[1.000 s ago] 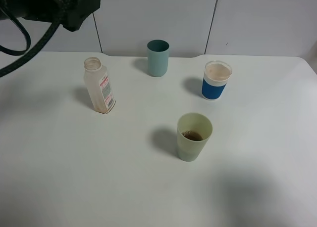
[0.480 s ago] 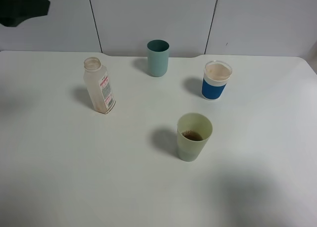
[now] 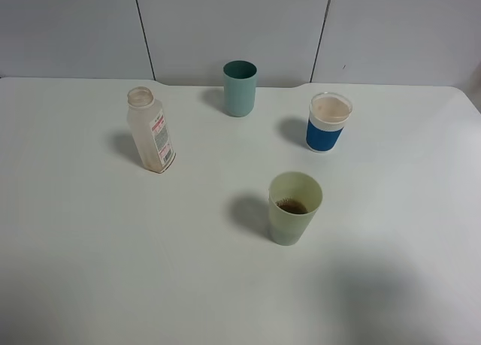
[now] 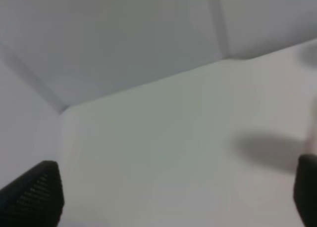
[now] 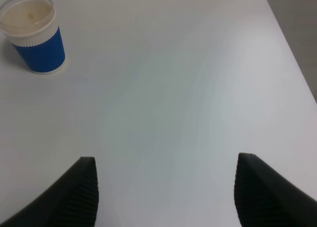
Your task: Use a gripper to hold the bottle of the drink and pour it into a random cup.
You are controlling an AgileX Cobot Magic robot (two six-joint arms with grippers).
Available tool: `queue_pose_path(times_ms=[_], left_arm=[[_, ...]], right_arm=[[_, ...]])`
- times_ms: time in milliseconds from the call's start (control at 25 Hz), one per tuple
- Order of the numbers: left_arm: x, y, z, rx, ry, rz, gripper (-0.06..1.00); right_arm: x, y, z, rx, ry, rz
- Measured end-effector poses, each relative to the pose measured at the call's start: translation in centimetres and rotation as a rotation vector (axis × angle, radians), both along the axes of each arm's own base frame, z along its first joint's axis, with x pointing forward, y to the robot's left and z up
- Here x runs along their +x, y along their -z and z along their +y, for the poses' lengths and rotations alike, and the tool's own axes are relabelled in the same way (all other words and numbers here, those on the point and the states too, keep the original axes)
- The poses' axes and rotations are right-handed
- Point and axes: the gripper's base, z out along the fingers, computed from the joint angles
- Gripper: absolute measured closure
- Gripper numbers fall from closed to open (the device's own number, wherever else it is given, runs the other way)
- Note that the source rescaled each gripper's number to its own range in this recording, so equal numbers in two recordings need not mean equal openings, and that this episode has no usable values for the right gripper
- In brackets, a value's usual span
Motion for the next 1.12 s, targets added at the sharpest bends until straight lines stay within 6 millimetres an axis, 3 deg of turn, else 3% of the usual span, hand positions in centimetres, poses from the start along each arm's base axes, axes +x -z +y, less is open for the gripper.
queue_pose_path(times_ms=[360,840,1120], left_arm=[[-5.2,0.2,2.7,-0.108,-0.283,-0.051,0.00],[-9.8,7.4,1.5,-0.273,-0.314,-0.089,0.00],[-10.7,10.2,0.8,-0.343,-0.260,-0.068,0.00]], right_arm=[[0.0,0.0,0.0,0.000,0.000,0.000],[0.0,0.0,0.0,0.000,0.000,0.000],[0.0,0.0,0.0,0.000,0.000,0.000]])
